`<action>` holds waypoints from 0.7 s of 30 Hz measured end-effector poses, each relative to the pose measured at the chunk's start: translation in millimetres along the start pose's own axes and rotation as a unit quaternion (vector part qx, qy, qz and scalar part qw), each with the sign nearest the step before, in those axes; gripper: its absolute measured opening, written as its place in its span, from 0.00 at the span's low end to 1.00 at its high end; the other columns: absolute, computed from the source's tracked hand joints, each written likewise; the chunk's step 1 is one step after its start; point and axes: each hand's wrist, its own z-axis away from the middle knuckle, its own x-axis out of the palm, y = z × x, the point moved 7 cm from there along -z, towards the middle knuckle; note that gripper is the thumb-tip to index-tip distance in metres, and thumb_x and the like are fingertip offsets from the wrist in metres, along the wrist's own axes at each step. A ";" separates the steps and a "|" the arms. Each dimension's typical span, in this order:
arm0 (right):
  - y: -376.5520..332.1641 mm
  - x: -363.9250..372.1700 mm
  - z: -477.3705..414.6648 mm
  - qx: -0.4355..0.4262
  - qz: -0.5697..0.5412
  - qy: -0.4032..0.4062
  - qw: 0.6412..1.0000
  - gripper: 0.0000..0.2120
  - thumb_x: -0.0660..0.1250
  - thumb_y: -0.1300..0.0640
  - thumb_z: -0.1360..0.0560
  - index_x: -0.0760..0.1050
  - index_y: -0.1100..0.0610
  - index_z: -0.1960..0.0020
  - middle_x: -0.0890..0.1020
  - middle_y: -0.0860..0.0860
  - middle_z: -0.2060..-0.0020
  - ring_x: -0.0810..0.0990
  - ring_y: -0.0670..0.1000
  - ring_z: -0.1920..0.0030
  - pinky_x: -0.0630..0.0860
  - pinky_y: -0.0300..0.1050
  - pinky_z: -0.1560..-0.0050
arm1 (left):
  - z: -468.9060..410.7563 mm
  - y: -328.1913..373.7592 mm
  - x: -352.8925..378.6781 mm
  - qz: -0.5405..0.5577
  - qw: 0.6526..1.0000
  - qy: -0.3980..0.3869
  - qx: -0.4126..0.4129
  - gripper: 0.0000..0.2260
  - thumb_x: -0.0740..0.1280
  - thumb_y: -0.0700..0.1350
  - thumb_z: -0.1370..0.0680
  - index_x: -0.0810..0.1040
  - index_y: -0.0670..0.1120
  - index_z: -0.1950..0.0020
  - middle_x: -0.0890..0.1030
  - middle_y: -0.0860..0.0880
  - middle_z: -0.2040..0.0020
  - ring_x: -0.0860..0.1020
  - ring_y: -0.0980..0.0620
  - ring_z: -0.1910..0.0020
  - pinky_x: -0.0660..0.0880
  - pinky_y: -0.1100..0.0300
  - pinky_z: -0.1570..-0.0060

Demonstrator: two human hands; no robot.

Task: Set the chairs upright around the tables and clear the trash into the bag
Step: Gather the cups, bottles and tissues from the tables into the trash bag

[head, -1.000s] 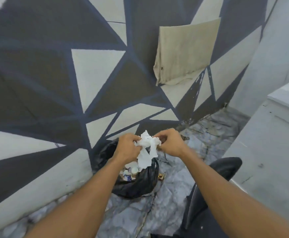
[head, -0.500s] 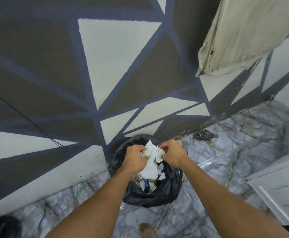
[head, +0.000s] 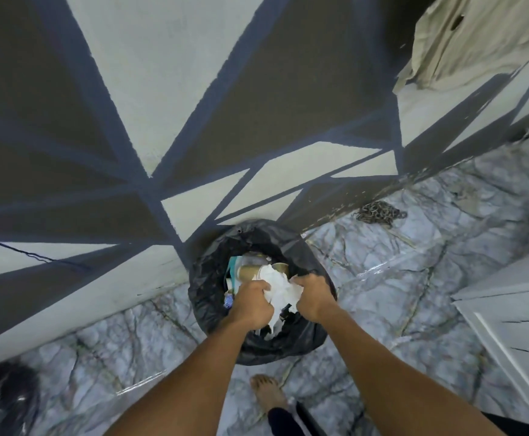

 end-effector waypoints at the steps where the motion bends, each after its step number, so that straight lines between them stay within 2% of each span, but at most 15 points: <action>1: 4.6 4.2 -3.2 0.006 -0.004 -0.011 1.000 0.26 0.68 0.64 0.30 0.76 0.54 0.33 0.78 0.55 0.37 0.76 0.56 0.37 0.74 0.48 0.35 | -1.5 -3.8 1.2 -0.007 1.000 -0.005 -0.007 0.23 0.66 0.35 0.29 0.77 0.47 0.34 0.74 0.44 0.34 0.76 0.46 0.38 0.75 0.54 0.38; 5: 5.4 9.9 -6.5 0.007 -0.006 -0.023 1.000 0.24 0.66 0.63 0.29 0.78 0.53 0.34 0.77 0.57 0.37 0.76 0.58 0.38 0.74 0.46 0.37 | -2.1 -11.6 3.2 -0.032 0.999 -0.005 -0.005 0.24 0.66 0.36 0.28 0.76 0.48 0.33 0.71 0.43 0.33 0.75 0.44 0.37 0.74 0.52 0.37; 7: -1.1 9.4 -5.4 -0.002 -0.005 -0.023 1.000 0.24 0.67 0.64 0.29 0.77 0.54 0.33 0.76 0.57 0.37 0.76 0.57 0.38 0.74 0.46 0.36 | 0.7 -9.8 -1.0 -0.035 0.999 0.018 0.008 0.23 0.66 0.37 0.28 0.76 0.47 0.33 0.73 0.44 0.34 0.76 0.45 0.38 0.75 0.52 0.38; 12: -37.3 6.9 -1.9 -0.046 0.014 -0.007 0.999 0.22 0.68 0.63 0.31 0.80 0.53 0.38 0.81 0.53 0.39 0.78 0.55 0.39 0.74 0.45 0.37 | 17.1 -9.4 -35.5 -0.076 0.993 0.084 0.026 0.17 0.66 0.44 0.32 0.81 0.53 0.44 0.82 0.46 0.48 0.80 0.43 0.50 0.80 0.50 0.50; 15: -67.6 14.9 4.4 -0.086 0.005 -0.017 0.996 0.18 0.71 0.63 0.32 0.82 0.54 0.43 0.84 0.51 0.45 0.81 0.53 0.42 0.76 0.45 0.39 | 35.5 -26.1 -56.9 -0.030 0.995 0.092 0.012 0.16 0.64 0.45 0.35 0.81 0.50 0.49 0.83 0.45 0.51 0.80 0.44 0.53 0.80 0.49 0.51; 18: -98.9 32.8 21.3 -0.137 0.034 -0.031 0.990 0.11 0.72 0.60 0.30 0.83 0.57 0.48 0.85 0.54 0.50 0.82 0.55 0.47 0.78 0.48 0.44 | 63.4 -54.7 -71.7 0.015 0.993 0.116 -0.013 0.09 0.66 0.43 0.32 0.82 0.50 0.55 0.84 0.48 0.53 0.81 0.46 0.55 0.80 0.53 0.51; 21: -135.3 57.8 48.6 -0.187 0.061 -0.043 0.979 0.09 0.71 0.61 0.28 0.83 0.59 0.48 0.84 0.54 0.51 0.81 0.54 0.50 0.75 0.40 0.51 | 103.3 -92.7 -87.0 0.051 0.984 0.170 -0.031 0.10 0.67 0.39 0.30 0.83 0.49 0.52 0.84 0.49 0.51 0.81 0.47 0.51 0.79 0.55 0.49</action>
